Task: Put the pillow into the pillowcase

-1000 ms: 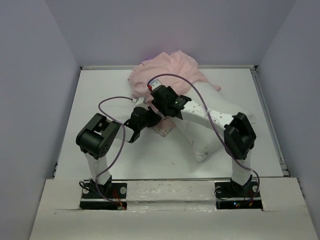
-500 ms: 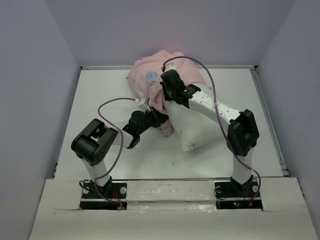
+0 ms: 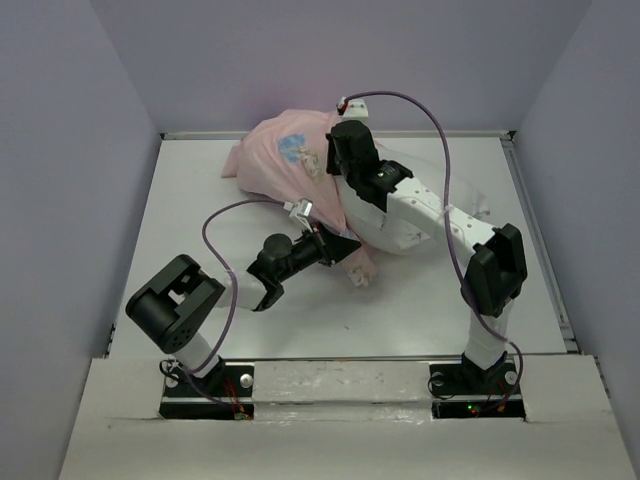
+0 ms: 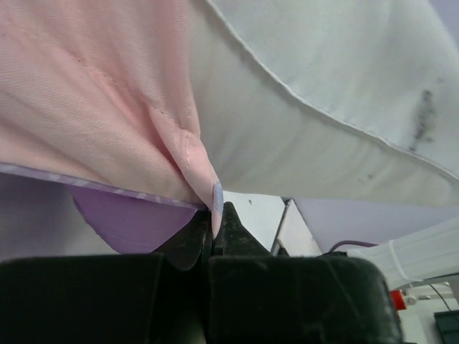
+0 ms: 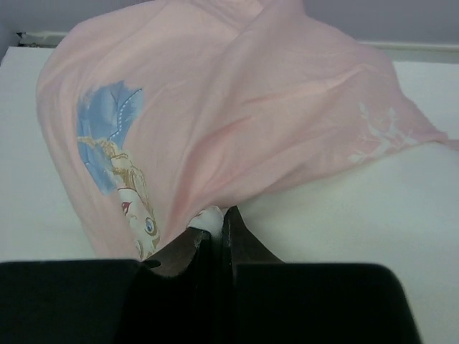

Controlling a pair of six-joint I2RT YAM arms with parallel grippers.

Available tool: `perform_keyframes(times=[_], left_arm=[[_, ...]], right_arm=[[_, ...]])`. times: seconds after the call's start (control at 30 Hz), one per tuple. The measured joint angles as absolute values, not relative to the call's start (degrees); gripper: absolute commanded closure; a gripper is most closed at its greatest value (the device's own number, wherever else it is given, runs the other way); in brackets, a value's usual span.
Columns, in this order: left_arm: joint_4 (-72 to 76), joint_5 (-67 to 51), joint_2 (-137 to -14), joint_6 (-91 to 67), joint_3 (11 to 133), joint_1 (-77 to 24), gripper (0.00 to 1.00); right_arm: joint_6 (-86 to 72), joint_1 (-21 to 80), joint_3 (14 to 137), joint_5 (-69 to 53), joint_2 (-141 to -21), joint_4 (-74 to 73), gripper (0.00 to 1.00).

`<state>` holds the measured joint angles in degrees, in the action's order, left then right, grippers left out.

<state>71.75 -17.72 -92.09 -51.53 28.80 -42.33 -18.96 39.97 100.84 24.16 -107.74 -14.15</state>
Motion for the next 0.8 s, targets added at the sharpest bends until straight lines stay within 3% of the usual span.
perform_keyframes(times=[0.23, 0.27, 0.3, 0.33, 0.37, 0.4, 0.47, 0.5, 0.6, 0.8], left_arm=[[68.1, -19.2, -80.4, -52.0, 29.1, -42.2, 0.99], [67.3, -19.1, -78.5, -51.9, 28.9, -42.2, 0.93], [66.7, -19.0, -76.9, -52.0, 28.6, -42.1, 0.84], [65.9, -19.0, -75.4, -52.0, 27.9, -42.1, 0.57], [65.0, -19.2, -74.2, -52.3, 27.2, -42.0, 0.42], [64.5, -20.1, -72.9, -52.4, 26.2, -42.0, 0.2], [63.4, -22.5, -69.6, -53.0, 25.5, -42.3, 0.06], [62.8, -23.0, -68.3, -52.7, 25.4, -42.3, 0.01], [56.4, -23.7, -58.9, -50.6, 24.6, -40.8, 0.01], [39.3, -21.9, -45.5, -44.2, 26.8, -37.7, 0.01]], right_arm=[[-19.4, 42.2, 99.9, 29.0, -112.9, -6.9, 1.0], [-19.9, 42.4, 98.8, 28.9, -113.2, -5.7, 1.0], [-20.5, 42.5, 98.0, 28.9, -113.3, -5.1, 0.93], [-21.4, 42.5, 96.8, 28.6, -113.2, -3.9, 0.84], [-22.0, 42.6, 96.2, 28.4, -113.0, -3.1, 0.73], [-22.9, 42.6, 95.1, 27.7, -112.4, -2.0, 0.53], [-24.4, 42.8, 93.4, 26.0, -111.3, -1.3, 0.29], [-24.6, 42.9, 92.2, 24.8, -110.6, -0.9, 0.25], [-24.9, 43.5, 88.5, 22.0, -107.5, -1.5, 0.15], [-24.2, 43.5, 85.0, 16.6, -97.8, -7.2, 0.11]])
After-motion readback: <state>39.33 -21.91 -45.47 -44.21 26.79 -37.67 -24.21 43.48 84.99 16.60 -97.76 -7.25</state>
